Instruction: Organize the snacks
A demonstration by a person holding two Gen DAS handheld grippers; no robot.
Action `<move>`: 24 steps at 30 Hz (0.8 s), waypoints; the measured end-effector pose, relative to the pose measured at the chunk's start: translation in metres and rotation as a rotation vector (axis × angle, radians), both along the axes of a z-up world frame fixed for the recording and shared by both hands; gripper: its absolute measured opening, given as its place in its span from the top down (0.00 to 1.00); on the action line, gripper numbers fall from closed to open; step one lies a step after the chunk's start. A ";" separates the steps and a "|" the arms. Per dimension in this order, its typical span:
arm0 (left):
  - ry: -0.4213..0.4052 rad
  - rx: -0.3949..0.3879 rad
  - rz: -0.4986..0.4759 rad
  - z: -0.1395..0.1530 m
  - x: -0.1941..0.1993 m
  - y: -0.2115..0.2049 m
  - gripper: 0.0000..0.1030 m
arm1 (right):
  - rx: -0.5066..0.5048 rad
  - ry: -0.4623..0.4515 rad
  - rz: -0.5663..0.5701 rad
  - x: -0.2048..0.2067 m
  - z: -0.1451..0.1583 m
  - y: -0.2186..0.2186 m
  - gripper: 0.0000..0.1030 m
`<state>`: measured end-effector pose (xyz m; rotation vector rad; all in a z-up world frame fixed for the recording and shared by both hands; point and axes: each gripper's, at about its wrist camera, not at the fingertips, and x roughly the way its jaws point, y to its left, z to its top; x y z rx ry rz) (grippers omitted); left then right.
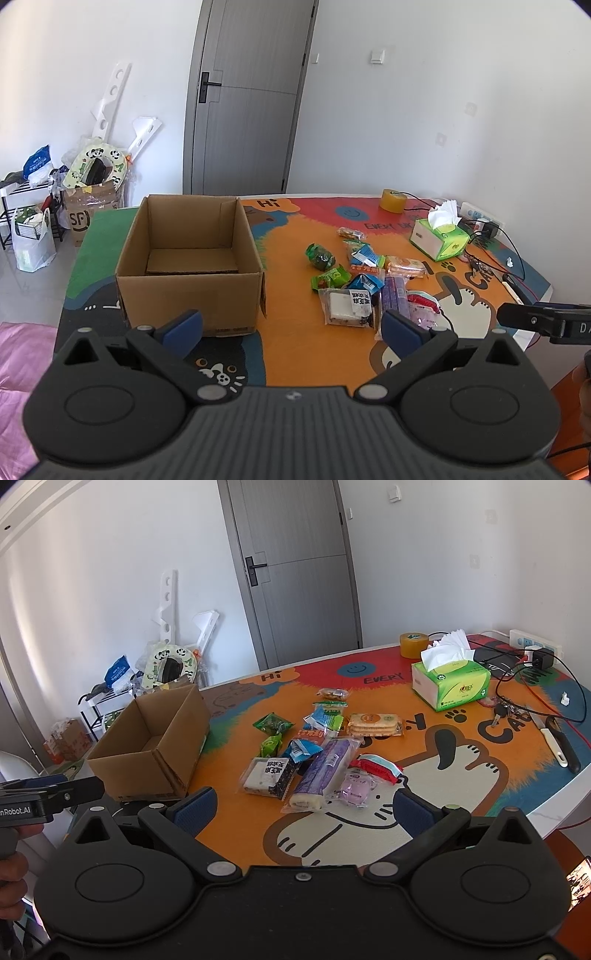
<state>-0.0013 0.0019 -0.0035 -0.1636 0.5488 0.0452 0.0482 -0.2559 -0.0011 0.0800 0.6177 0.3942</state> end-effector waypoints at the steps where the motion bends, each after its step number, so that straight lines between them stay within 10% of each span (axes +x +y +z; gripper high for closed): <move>1: -0.001 -0.001 0.001 0.000 0.000 0.000 0.01 | 0.000 -0.001 -0.001 0.000 0.000 0.000 0.00; 24: 0.005 0.000 -0.007 -0.002 0.002 -0.003 0.01 | -0.001 -0.001 0.003 -0.001 0.000 0.000 0.00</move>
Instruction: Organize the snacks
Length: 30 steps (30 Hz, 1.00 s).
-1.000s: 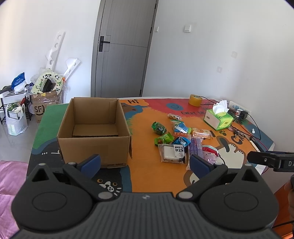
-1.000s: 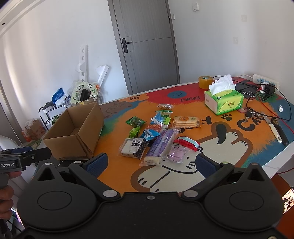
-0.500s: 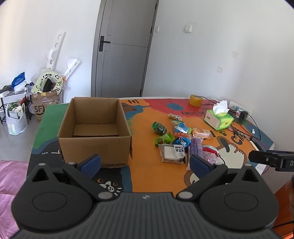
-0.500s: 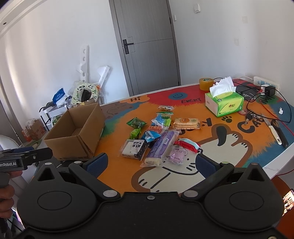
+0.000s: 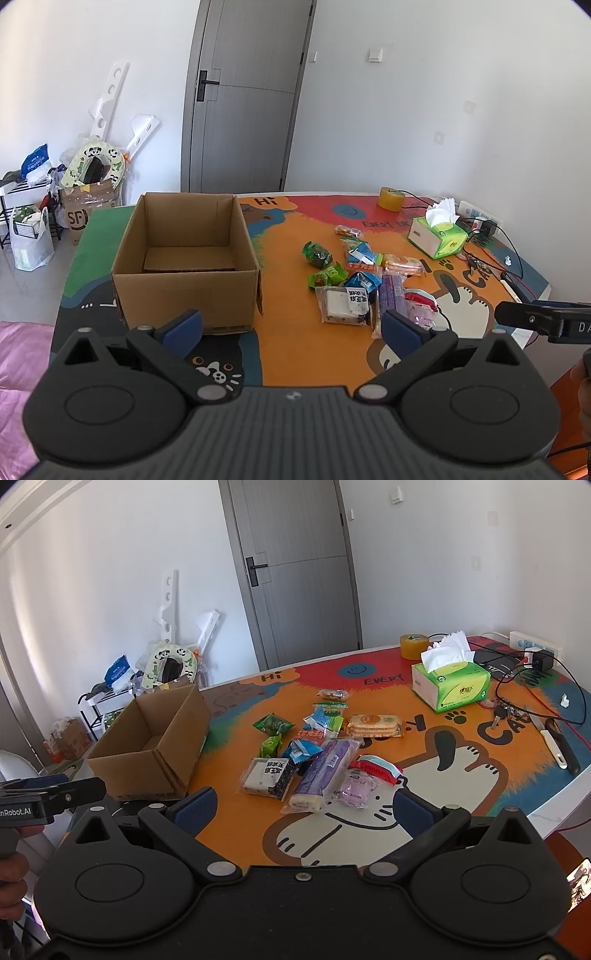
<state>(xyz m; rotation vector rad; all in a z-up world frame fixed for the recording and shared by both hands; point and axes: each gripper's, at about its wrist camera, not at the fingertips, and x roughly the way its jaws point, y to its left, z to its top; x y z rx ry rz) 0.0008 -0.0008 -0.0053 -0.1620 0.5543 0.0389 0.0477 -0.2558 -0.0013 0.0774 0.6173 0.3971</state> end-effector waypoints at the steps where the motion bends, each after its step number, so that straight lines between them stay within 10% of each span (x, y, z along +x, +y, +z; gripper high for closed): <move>1: -0.001 -0.001 0.001 0.000 0.000 0.000 0.01 | 0.000 0.000 0.001 0.000 0.000 0.000 0.00; 30: 0.001 -0.049 -0.040 -0.036 0.050 -0.025 0.01 | 0.002 0.069 -0.038 0.046 -0.061 -0.015 0.00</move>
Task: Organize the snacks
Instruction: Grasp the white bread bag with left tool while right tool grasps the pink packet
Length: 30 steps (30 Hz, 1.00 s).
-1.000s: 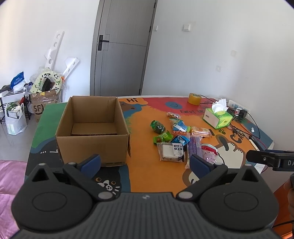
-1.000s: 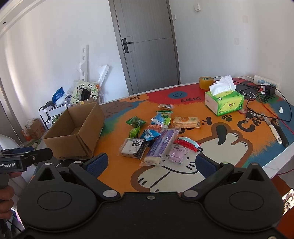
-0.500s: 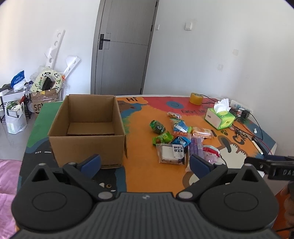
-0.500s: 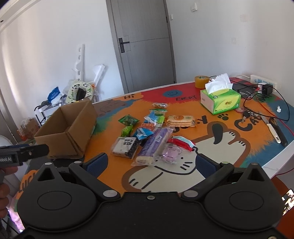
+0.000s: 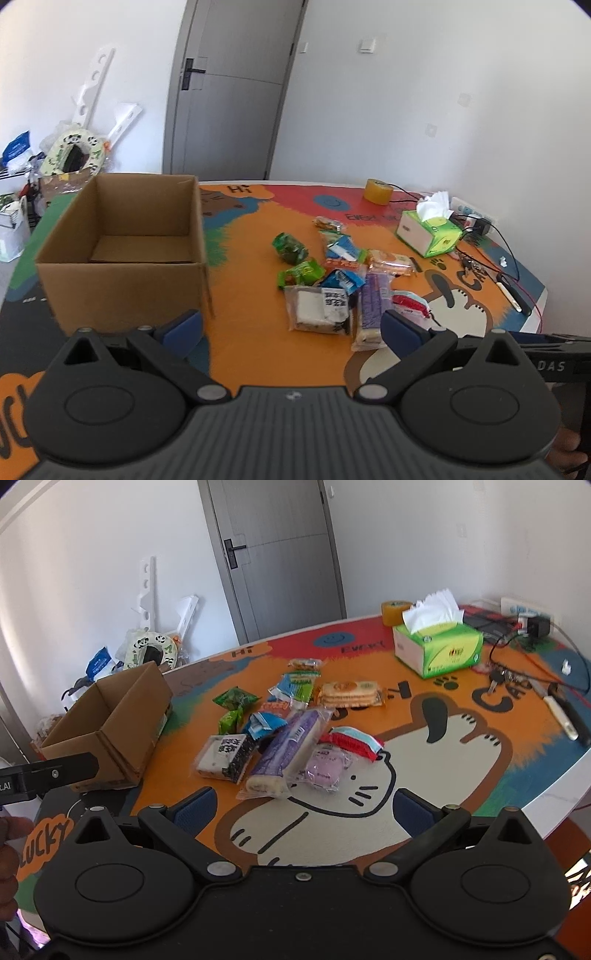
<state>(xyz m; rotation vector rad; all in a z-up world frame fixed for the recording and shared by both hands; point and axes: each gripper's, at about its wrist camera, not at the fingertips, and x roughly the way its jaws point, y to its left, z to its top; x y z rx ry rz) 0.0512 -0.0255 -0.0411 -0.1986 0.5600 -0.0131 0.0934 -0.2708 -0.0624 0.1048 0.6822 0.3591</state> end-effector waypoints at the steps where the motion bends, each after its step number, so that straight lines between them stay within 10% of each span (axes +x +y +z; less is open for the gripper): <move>1: -0.002 0.003 -0.005 -0.001 0.002 -0.002 0.01 | -0.004 0.005 -0.006 0.003 -0.003 -0.001 0.00; 30: 0.102 0.033 -0.027 -0.054 0.099 -0.039 0.03 | 0.107 0.065 -0.070 0.084 -0.051 -0.002 0.19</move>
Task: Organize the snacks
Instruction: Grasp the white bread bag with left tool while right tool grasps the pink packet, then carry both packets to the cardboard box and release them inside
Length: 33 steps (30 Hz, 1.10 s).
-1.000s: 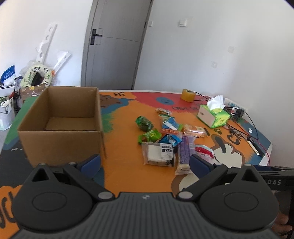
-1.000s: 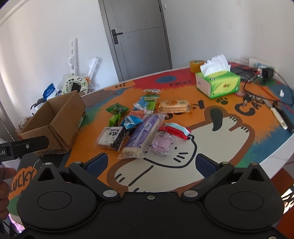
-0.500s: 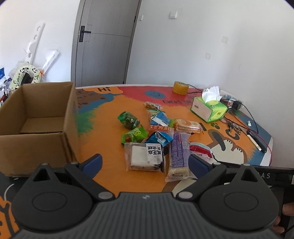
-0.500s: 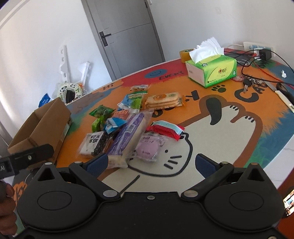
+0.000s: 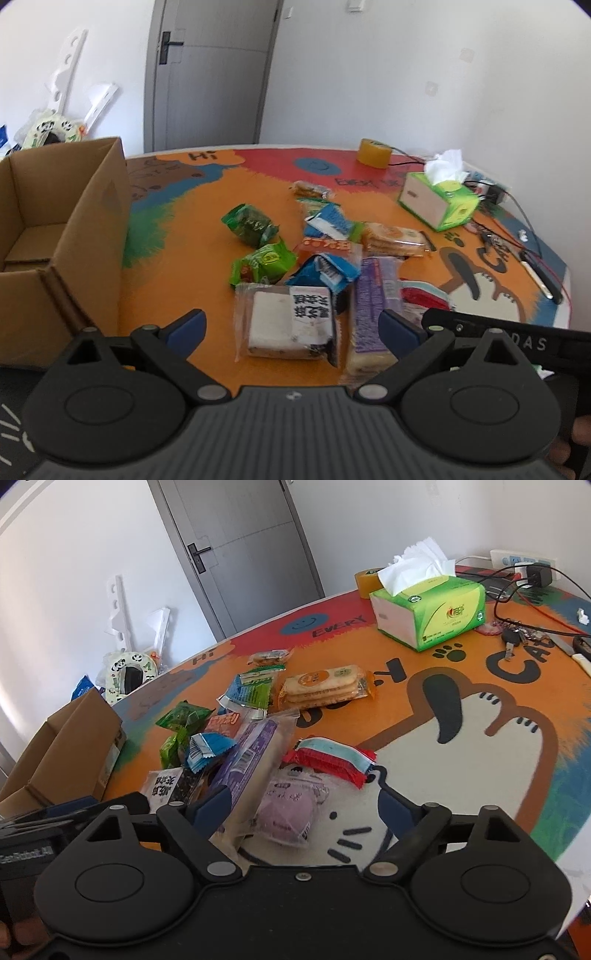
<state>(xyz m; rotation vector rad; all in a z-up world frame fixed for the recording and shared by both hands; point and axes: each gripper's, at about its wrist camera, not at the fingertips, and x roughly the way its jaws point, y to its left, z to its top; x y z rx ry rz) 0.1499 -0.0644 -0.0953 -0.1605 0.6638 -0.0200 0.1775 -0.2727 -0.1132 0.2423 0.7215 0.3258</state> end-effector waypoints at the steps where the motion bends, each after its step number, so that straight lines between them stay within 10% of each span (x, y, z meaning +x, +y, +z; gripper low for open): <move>1: 0.005 0.001 0.006 -0.002 0.003 0.001 0.03 | -0.003 0.000 0.001 0.001 -0.001 0.001 0.22; 11: 0.058 0.023 0.045 -0.020 0.024 0.004 0.07 | -0.008 0.001 0.001 0.003 -0.010 -0.005 0.58; 20: 0.039 0.030 0.026 -0.027 0.027 -0.003 0.26 | -0.047 -0.015 0.020 0.005 -0.011 0.009 0.49; 23: 0.027 0.017 0.010 -0.026 0.024 -0.004 0.39 | -0.045 -0.012 0.006 0.005 -0.010 0.006 0.65; 33: 0.023 -0.021 0.012 -0.022 0.012 0.002 0.46 | 0.021 -0.023 0.006 -0.009 -0.007 -0.001 0.68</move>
